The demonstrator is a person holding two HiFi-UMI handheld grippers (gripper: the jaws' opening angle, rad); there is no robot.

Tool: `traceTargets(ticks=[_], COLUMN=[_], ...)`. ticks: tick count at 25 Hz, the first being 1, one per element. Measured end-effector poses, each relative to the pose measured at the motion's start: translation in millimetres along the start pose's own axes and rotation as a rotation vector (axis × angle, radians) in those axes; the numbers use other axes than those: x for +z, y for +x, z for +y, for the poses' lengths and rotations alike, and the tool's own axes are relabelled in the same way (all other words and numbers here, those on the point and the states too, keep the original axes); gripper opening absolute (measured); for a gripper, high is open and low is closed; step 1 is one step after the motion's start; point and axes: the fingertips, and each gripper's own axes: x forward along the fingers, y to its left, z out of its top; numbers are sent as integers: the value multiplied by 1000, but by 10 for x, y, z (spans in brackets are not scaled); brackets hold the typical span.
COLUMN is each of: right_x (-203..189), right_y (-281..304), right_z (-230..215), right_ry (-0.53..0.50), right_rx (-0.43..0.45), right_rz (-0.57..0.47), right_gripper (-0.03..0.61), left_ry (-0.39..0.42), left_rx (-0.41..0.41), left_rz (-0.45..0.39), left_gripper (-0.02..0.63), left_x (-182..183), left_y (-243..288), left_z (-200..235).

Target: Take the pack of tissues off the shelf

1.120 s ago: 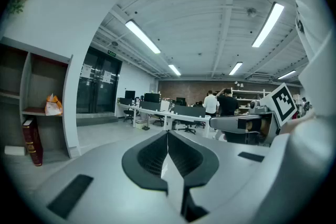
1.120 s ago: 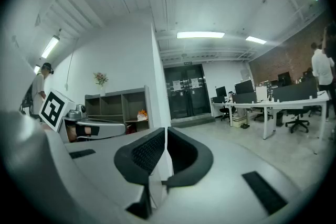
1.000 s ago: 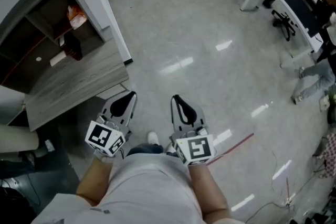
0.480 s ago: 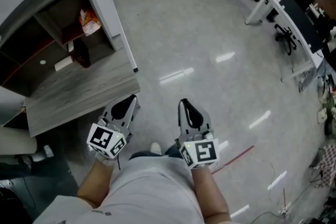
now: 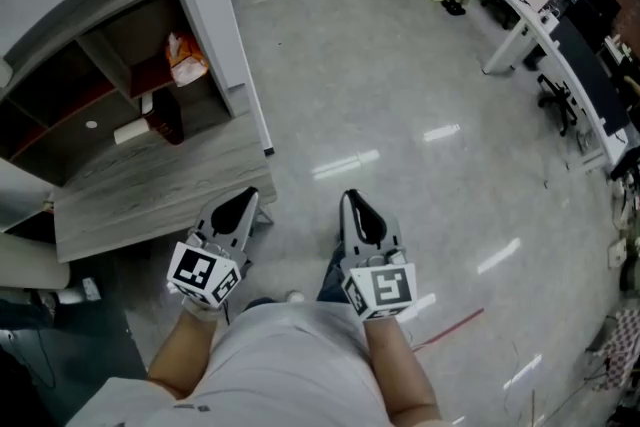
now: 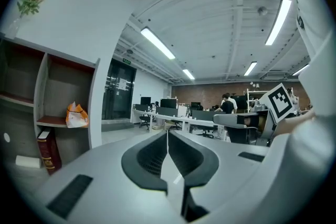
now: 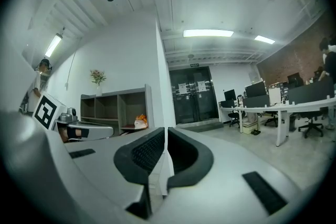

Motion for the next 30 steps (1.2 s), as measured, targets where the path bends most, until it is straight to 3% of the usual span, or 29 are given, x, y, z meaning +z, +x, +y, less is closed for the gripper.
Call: traceTargets(ticks=[10,19,30], right_x=[113,295,297], right_y=[1149,2037,2779], right_z=[-626,-1042,-1046], right_ry=[41,41,61], right_rx=[179,391,582], right_rz=[-8,29,69], right_gripper=[26,26,26], left_ry=[15,8,-28], left_rx=[188,401,676], left_rz=[23,33,47], left_gripper=[19,20,20], left_x=[95,361,461], left_y=[882,1655,1758], left_z=[501,931,1536])
